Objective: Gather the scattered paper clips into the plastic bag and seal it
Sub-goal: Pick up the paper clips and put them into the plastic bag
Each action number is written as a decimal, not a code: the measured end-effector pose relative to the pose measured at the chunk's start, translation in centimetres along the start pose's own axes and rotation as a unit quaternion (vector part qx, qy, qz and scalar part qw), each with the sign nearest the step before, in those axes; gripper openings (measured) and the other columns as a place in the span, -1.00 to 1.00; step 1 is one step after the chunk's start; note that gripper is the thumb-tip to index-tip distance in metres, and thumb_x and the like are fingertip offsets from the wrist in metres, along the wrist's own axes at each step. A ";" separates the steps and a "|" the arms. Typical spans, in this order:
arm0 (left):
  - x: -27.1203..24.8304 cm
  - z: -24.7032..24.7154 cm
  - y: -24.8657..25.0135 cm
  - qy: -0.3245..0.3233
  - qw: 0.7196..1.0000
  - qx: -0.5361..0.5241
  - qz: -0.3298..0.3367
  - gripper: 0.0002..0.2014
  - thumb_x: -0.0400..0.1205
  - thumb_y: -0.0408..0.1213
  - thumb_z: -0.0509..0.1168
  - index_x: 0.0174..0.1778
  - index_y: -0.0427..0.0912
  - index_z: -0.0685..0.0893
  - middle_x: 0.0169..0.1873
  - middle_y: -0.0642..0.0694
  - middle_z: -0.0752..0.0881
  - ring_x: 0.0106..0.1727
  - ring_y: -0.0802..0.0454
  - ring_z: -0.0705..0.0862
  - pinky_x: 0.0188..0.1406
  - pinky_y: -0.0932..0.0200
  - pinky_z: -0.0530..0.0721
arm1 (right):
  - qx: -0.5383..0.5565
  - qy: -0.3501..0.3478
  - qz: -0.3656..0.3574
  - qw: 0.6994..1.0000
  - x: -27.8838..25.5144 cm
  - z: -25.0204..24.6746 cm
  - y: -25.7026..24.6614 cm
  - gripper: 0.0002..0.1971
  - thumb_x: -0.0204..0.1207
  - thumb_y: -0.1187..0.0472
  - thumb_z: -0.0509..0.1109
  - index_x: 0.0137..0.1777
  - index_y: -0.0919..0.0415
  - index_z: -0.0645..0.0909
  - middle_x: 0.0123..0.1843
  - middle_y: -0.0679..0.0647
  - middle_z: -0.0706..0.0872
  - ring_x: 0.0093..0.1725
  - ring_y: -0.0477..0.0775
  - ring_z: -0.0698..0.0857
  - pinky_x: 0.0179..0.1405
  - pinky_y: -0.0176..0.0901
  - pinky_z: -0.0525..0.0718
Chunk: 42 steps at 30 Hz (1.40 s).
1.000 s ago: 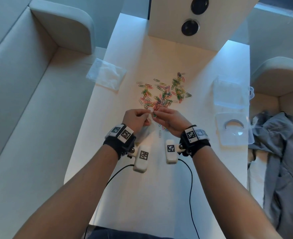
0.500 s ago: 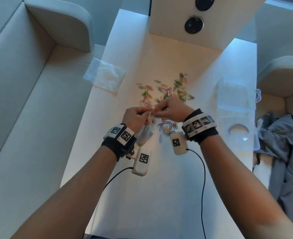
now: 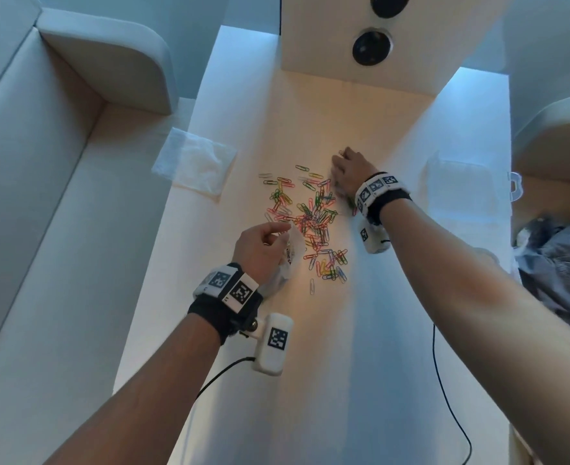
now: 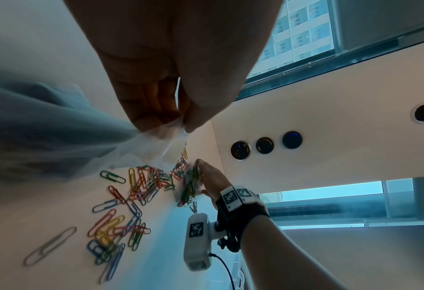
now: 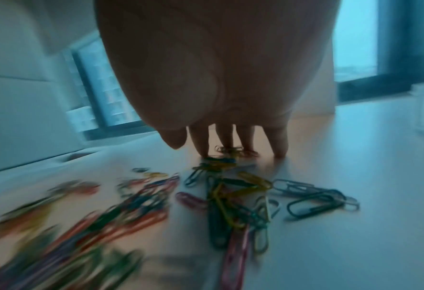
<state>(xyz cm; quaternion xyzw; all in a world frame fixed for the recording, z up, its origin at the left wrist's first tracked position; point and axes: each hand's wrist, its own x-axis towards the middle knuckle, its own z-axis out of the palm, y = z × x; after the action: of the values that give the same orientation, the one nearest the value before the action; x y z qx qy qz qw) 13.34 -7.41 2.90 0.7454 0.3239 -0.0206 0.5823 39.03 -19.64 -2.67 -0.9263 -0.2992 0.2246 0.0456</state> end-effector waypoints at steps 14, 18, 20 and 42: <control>-2.6 0.6 -1.4 0.017 0.997 -0.059 -0.049 -0.79 0.65 -0.30 0.33 0.16 -0.15 0.78 -0.24 -0.09 0.79 -0.27 0.06 0.71 -0.03 0.10 0.74 | 0.046 0.080 0.012 0.996 -9.7 3.2 1.4 -0.80 0.59 0.32 0.37 0.13 0.23 0.78 0.07 0.15 0.78 0.01 0.11 0.73 0.20 -0.11 0.69; -3.4 0.6 -1.5 0.039 0.993 -0.090 -0.071 -0.82 0.64 -0.30 0.35 0.08 -0.17 0.81 -0.31 -0.04 0.78 -0.34 0.12 0.69 -0.12 0.19 0.68 | 0.509 0.145 0.183 0.829 -13.5 2.7 0.9 -0.76 0.42 0.34 0.59 0.10 0.27 0.79 0.05 0.20 0.84 -0.08 0.06 0.83 0.12 -0.08 0.78; -3.8 0.9 -1.4 0.043 0.992 -0.097 -0.072 -0.85 0.64 -0.31 0.35 0.03 -0.19 0.82 -0.33 -0.04 0.78 -0.43 0.22 0.69 -0.25 0.31 0.68 | 0.715 0.093 0.195 0.665 -15.8 2.5 -0.7 -0.69 0.44 0.45 0.53 0.19 0.42 0.71 0.15 0.32 0.78 0.00 0.14 0.82 0.06 -0.06 0.81; -5.4 1.4 -0.7 0.037 0.997 -0.053 -0.039 -0.86 0.61 -0.33 0.38 -0.04 -0.12 0.85 -0.36 -0.14 0.82 -0.35 0.01 0.76 -0.11 0.13 0.79 | 0.387 0.003 0.097 0.917 -20.2 4.2 -11.4 -0.71 0.46 0.29 0.46 0.18 0.16 0.75 0.08 0.12 0.80 0.05 0.09 0.76 0.11 -0.02 0.76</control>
<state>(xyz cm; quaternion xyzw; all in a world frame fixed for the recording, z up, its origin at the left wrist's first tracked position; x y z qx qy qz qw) 9.23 -11.09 4.08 0.7006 0.3745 0.0015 0.6074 16.49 -22.15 3.94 -0.8611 -0.0976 0.3239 0.3795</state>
